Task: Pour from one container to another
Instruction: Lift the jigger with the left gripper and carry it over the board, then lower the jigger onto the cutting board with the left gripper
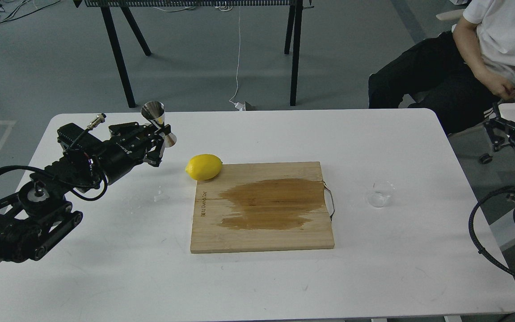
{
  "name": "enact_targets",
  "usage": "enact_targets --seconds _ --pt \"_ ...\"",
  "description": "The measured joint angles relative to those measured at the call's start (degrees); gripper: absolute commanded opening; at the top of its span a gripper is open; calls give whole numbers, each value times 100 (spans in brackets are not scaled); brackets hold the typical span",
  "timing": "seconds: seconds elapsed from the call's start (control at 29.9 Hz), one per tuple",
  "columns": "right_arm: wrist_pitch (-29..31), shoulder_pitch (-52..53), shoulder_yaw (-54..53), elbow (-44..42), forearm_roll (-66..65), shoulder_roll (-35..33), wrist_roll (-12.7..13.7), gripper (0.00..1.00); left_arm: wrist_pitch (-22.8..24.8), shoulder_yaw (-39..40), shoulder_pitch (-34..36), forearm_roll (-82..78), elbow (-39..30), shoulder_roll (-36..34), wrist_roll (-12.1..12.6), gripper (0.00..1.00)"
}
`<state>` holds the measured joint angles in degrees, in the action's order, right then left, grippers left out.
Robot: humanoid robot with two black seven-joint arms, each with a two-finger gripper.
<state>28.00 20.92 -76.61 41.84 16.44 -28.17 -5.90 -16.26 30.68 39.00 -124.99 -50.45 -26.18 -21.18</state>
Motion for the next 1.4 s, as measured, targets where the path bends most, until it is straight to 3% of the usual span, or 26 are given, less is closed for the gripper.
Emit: enact_targets --seconds 0.17,0.43,0.84,1.4 --pt "0 -126 -100 2 0 -76 0 100 140 -630 604 -2 58 820 129 7" --pt "0 -174 -112 2 8 -122 0 100 146 -1277 499 -2 412 1724 216 7" --pt "0 -171 -114 -9 1 -127 10 100 116 -1632 375 -1 897 1760 222 7" --pt "0 -145 -100 -19 0 -120 18 100 113 -1644 130 0 1002 1855 285 9"
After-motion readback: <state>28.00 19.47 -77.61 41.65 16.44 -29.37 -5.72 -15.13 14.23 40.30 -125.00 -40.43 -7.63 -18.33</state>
